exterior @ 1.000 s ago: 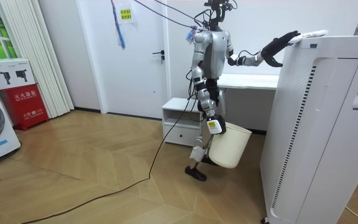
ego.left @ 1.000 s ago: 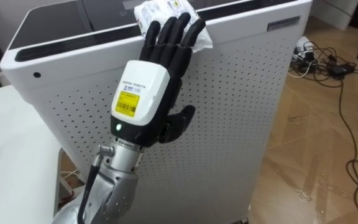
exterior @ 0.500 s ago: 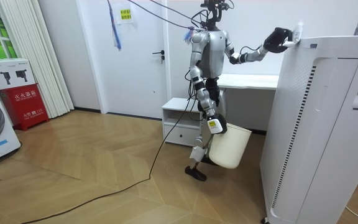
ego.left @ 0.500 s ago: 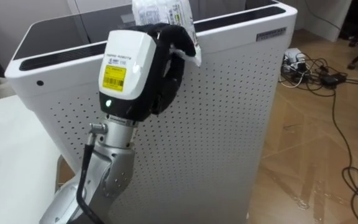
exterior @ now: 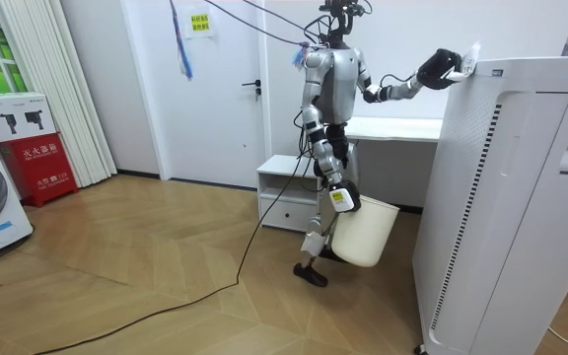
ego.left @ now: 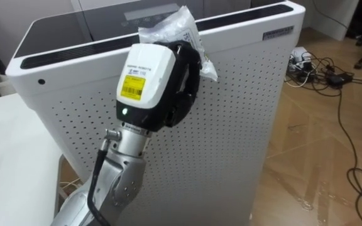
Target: Pick garbage
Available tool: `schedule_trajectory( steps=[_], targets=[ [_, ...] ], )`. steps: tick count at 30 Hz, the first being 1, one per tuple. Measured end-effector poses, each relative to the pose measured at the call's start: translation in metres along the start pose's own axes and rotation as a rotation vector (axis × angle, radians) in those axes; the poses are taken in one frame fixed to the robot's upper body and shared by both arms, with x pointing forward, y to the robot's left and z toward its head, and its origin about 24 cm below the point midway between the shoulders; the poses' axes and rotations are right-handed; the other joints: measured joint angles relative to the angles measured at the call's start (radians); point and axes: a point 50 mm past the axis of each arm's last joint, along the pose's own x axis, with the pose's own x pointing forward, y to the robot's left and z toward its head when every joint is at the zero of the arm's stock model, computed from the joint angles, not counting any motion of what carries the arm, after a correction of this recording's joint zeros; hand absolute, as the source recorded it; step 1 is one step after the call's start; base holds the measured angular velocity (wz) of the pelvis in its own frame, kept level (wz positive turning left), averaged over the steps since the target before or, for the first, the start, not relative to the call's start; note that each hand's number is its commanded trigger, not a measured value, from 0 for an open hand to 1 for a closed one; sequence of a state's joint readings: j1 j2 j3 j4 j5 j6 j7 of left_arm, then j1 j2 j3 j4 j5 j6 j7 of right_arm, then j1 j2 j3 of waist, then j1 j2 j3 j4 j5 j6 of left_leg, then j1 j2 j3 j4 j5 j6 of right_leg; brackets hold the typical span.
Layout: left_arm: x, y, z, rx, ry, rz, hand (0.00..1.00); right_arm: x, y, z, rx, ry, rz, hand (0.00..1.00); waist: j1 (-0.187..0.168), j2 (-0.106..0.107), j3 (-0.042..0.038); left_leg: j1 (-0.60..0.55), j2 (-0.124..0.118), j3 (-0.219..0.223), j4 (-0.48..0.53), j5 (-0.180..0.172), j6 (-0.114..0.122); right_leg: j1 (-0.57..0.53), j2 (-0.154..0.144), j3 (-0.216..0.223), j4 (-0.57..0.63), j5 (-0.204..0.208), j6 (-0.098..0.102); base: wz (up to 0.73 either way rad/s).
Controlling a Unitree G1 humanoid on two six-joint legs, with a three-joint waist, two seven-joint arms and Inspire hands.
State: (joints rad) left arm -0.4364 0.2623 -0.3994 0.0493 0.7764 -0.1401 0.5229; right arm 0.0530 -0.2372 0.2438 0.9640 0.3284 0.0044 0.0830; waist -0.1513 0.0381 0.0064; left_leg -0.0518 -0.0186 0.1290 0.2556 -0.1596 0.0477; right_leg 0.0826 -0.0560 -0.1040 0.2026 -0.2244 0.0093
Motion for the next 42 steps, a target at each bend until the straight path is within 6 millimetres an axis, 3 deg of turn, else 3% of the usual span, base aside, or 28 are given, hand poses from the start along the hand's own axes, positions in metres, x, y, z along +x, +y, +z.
schedule_trajectory(
  steps=[3, 8, 13, 14, 17, 26, 31, 36, 42],
  targets=[
    [0.008, 0.012, 0.014, -0.198, 0.011, 0.068, 1.0, 0.001, 0.001, 0.002, 0.008, -0.005, -0.002, 1.0, 0.017, 0.0, 0.0002, -0.009, 0.001, 0.0, 0.002, 0.0, 0.0, -0.007, 0.0, -0.002, 0.001, 0.0, 0.0, 0.02],
    [0.02, 0.032, 0.046, -0.707, 0.001, 0.093, 1.0, 0.002, 0.008, 0.006, -0.02, -0.027, 0.022, 1.0, 0.018, -0.017, 0.0099, -0.007, -0.011, -0.03, 0.001, 0.0, 0.0, 0.01, -0.006, -0.035, -0.007, 0.0, 0.001, 0.18],
    [0.021, 0.026, 0.074, -1.088, -0.056, -0.072, 1.0, 0.004, 0.016, 0.008, -0.034, -0.033, 0.05, 1.0, 0.02, -0.023, 0.0119, -0.017, -0.013, -0.043, 0.004, 0.0, 0.0, 0.009, -0.01, -0.043, -0.013, -0.001, 0.001, 0.09],
    [0.022, 0.024, 0.08, -1.173, -0.071, -0.109, 1.0, 0.005, 0.019, 0.012, -0.047, -0.042, 0.059, 1.0, 0.019, -0.017, 0.0085, -0.03, -0.012, -0.043, 0.009, 0.0, 0.0, 0.0, -0.01, -0.045, -0.013, -0.001, 0.001, 0.0],
    [0.023, 0.019, 0.09, -1.359, -0.107, -0.205, 1.0, 0.008, 0.02, 0.016, -0.05, -0.045, 0.06, 1.0, 0.015, -0.018, 0.0091, -0.043, -0.01, -0.044, 0.013, 0.0, 0.0, -0.013, -0.005, -0.05, 0.0, -0.001, 0.001, 0.0],
    [0.019, 0.018, 0.096, -1.451, -0.206, -0.347, 1.0, 0.008, 0.018, 0.015, -0.053, -0.032, 0.042, 1.0, 0.024, -0.025, 0.0101, -0.064, -0.011, -0.047, 0.019, 0.007, 0.005, -0.035, -0.013, -0.063, 0.02, -0.001, 0.001, 0.01],
    [0.005, 0.011, 0.091, -1.454, -0.182, -0.405, 1.0, 0.008, 0.018, 0.012, -0.053, -0.023, 0.049, 1.0, 0.042, -0.03, 0.0105, -0.067, -0.01, -0.047, 0.029, 0.007, 0.006, -0.034, -0.01, -0.062, 0.021, -0.001, 0.001, 0.0],
    [-0.013, 0.002, 0.076, -1.398, -0.105, -0.459, 1.0, 0.008, 0.017, 0.019, -0.058, -0.045, 0.063, 1.0, 0.075, -0.029, 0.0083, -0.093, -0.01, -0.052, 0.037, 0.014, 0.007, -0.053, -0.006, -0.065, 0.02, -0.001, 0.001, 0.04],
    [-0.05, -0.026, 0.045, -1.257, 0.13, -0.6, 1.0, 0.009, 0.02, 0.021, -0.056, -0.048, 0.087, 1.0, 0.106, -0.035, 0.0045, -0.135, -0.013, -0.08, 0.043, 0.025, 0.006, -0.091, -0.007, -0.092, 0.038, -0.001, 0.0, 0.14]
  ],
)
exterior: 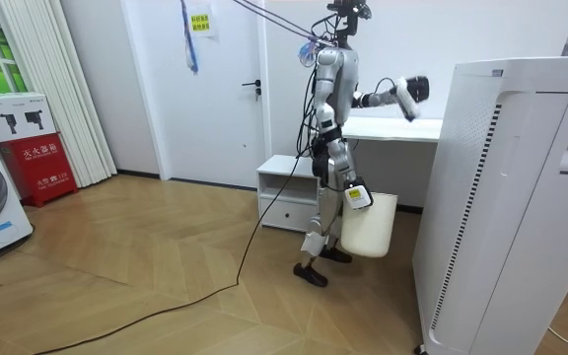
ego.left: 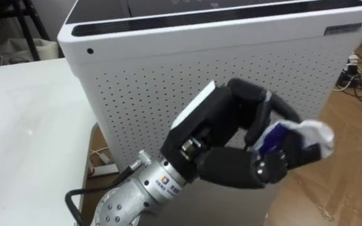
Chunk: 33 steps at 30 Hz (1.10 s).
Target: Pick garbage
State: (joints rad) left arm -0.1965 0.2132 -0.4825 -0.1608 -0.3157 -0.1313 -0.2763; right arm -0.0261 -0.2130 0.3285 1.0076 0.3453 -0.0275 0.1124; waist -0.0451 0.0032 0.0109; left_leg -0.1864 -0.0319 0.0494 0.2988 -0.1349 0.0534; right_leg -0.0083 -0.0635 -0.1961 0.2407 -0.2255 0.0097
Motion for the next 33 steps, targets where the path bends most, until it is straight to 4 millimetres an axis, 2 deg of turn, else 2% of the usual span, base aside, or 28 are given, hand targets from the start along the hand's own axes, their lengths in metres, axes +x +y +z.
schedule_trajectory(
  steps=[3, 5, 9, 14, 23, 33],
  targets=[
    [-0.019, 0.005, -0.032, 0.038, 0.165, 0.035, 1.0, 0.002, 0.0, 0.006, -0.001, -0.014, 0.0, 1.0, -0.007, 0.001, -0.0005, -0.021, -0.002, -0.015, 0.009, 0.001, 0.0, -0.009, 0.003, -0.011, -0.001, 0.001, -0.002, 0.14],
    [-0.04, 0.008, -0.058, 0.044, 0.316, 0.057, 1.0, 0.003, -0.001, 0.008, -0.003, -0.014, -0.005, 1.0, -0.017, 0.002, -0.0003, -0.044, -0.001, -0.027, 0.02, 0.001, 0.0, -0.021, 0.004, -0.028, -0.001, 0.003, -0.004, 0.14],
    [-0.055, 0.005, -0.076, 0.057, 0.421, 0.053, 1.0, 0.003, -0.001, 0.011, -0.007, -0.022, -0.009, 1.0, -0.014, 0.004, 0.0005, -0.102, 0.002, -0.045, 0.039, 0.006, -0.003, -0.065, 0.001, -0.054, 0.005, 0.007, -0.01, 0.15],
    [-0.073, 0.0, -0.108, 0.035, 0.569, 0.073, 1.0, 0.006, 0.0, 0.021, -0.013, -0.046, -0.002, 1.0, -0.008, 0.027, 0.0152, -0.125, 0.003, -0.048, 0.036, 0.011, -0.003, -0.089, 0.008, -0.055, 0.017, 0.007, -0.011, 0.0],
    [-0.097, -0.013, -0.139, 0.001, 0.723, 0.08, 1.0, 0.009, 0.004, 0.035, -0.007, -0.093, 0.009, 1.0, -0.001, 0.028, 0.0164, -0.182, 0.003, -0.038, 0.02, 0.038, -0.004, -0.177, 0.0, -0.053, 0.054, 0.009, -0.015, -0.02],
    [-0.1, -0.014, -0.144, -0.016, 0.746, 0.088, 1.0, 0.012, 0.007, 0.048, -0.001, -0.123, 0.017, 1.0, 0.008, 0.014, 0.0231, -0.204, 0.003, -0.027, 0.013, 0.048, 0.0, -0.209, -0.006, -0.044, 0.06, 0.009, -0.015, -0.03]
  ],
)
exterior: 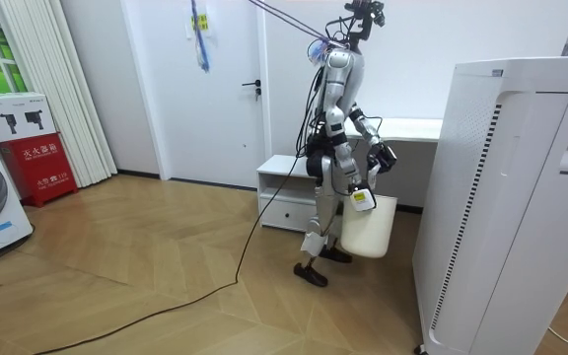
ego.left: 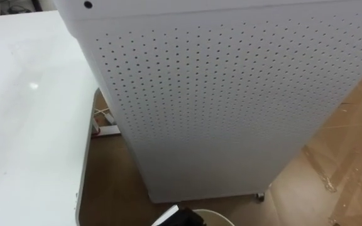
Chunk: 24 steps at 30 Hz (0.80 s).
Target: Pick garbage
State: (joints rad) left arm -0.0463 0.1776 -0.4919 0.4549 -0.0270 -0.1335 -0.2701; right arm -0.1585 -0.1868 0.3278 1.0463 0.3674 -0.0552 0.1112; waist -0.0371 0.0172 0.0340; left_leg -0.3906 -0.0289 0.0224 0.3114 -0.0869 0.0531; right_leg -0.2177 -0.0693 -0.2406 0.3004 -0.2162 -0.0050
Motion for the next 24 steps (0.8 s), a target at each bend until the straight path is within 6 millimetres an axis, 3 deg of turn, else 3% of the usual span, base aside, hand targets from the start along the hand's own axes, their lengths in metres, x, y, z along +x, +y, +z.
schedule_trajectory(
  steps=[4, 5, 6, 7, 8, 14, 24],
  targets=[
    [0.0, 0.0, -0.005, -0.006, 0.02, 0.002, 1.0, 0.002, 0.0, 0.006, -0.002, -0.014, 0.001, 1.0, 0.015, -0.013, 0.0031, -0.001, 0.0, 0.001, -0.002, 0.001, 0.0, -0.009, 0.001, 0.012, 0.009, -0.001, 0.0, -0.02],
    [-0.001, 0.0, -0.008, -0.01, 0.035, 0.005, 0.87, 0.002, 0.0, 0.007, 0.003, -0.018, 0.001, 1.0, 0.015, -0.015, 0.0023, -0.001, 0.0, 0.0, -0.002, 0.001, 0.0, -0.008, 0.001, 0.012, 0.009, -0.001, 0.0, 0.0],
    [-0.001, 0.0, -0.01, -0.011, 0.041, 0.006, 0.6, 0.002, 0.001, 0.008, 0.009, -0.02, 0.002, 1.0, 0.015, -0.016, 0.0022, -0.001, 0.0, -0.001, -0.001, 0.001, 0.0, -0.008, 0.002, 0.012, 0.009, -0.001, 0.0, 0.0],
    [-0.002, 0.0, -0.013, -0.013, 0.053, 0.006, 0.24, 0.002, 0.001, 0.009, 0.018, -0.022, 0.002, 1.0, 0.015, -0.018, 0.0023, -0.001, 0.0, -0.001, -0.001, 0.001, 0.0, -0.008, 0.003, 0.012, 0.009, -0.001, 0.0, 0.0],
    [-0.003, 0.001, -0.015, -0.012, 0.064, 0.009, 0.03, 0.002, 0.001, 0.009, 0.02, -0.023, 0.001, 1.0, 0.015, -0.019, 0.0023, -0.002, 0.0, -0.001, 0.0, 0.001, 0.0, -0.007, 0.003, 0.012, 0.009, -0.001, 0.0, 0.0],
    [-0.005, 0.0, -0.03, -0.03, 0.129, 0.025, 0.0, 0.002, 0.002, 0.004, 0.031, -0.004, 0.0, 1.0, 0.014, -0.021, 0.0028, -0.001, -0.001, -0.002, 0.006, 0.002, 0.001, -0.002, 0.004, 0.011, 0.009, -0.001, 0.0, 0.01],
    [-0.003, 0.001, -0.032, -0.013, 0.142, 0.057, 0.0, 0.003, 0.009, -0.01, 0.075, 0.051, 0.001, 1.0, 0.009, -0.022, 0.0029, -0.002, 0.0, -0.005, 0.006, 0.002, 0.001, -0.002, 0.005, 0.011, 0.007, -0.001, 0.0, 0.0]
  ],
)
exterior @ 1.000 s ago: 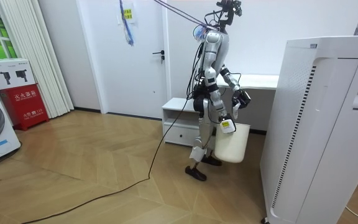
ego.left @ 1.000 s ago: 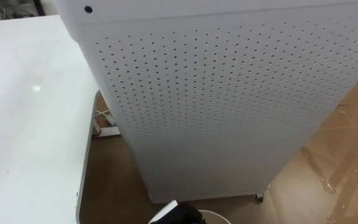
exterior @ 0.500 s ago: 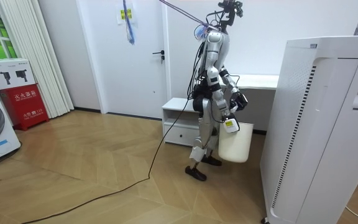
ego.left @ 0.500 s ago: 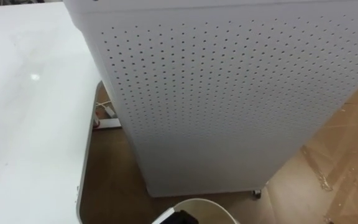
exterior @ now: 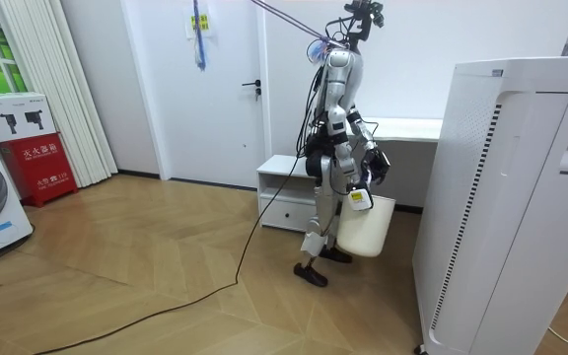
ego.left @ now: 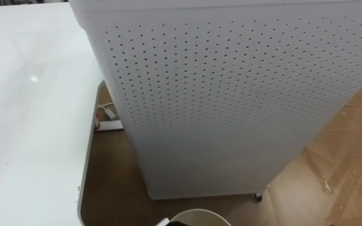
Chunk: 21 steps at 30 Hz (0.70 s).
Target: Pick garbage
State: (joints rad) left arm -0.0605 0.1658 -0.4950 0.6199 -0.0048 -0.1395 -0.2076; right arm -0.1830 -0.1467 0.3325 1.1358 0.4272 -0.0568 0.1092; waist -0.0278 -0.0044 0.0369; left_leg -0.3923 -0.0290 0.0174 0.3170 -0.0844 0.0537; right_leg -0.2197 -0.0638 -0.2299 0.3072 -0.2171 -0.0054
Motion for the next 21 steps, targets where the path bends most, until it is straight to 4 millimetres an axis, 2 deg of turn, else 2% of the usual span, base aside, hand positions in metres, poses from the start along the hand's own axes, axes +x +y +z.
schedule_trajectory(
  steps=[8, 21],
  targets=[
    [-0.001, 0.001, -0.001, 0.063, 0.014, -0.003, 0.0, -0.002, -0.002, -0.006, -0.001, 0.004, -0.009, 1.0, 0.004, 0.001, -0.0004, -0.01, -0.001, -0.001, 0.0, 0.0, 0.0, -0.008, -0.003, -0.018, -0.001, 0.0, 0.0, 0.01],
    [0.0, 0.0, 0.001, 0.083, -0.005, -0.006, 0.0, -0.006, -0.002, -0.022, -0.03, 0.045, 0.001, 1.0, 0.007, 0.001, -0.0008, -0.012, 0.001, -0.003, 0.011, 0.0, 0.0, -0.008, -0.001, -0.016, 0.008, 0.0, 0.0, 0.0]
  ],
)
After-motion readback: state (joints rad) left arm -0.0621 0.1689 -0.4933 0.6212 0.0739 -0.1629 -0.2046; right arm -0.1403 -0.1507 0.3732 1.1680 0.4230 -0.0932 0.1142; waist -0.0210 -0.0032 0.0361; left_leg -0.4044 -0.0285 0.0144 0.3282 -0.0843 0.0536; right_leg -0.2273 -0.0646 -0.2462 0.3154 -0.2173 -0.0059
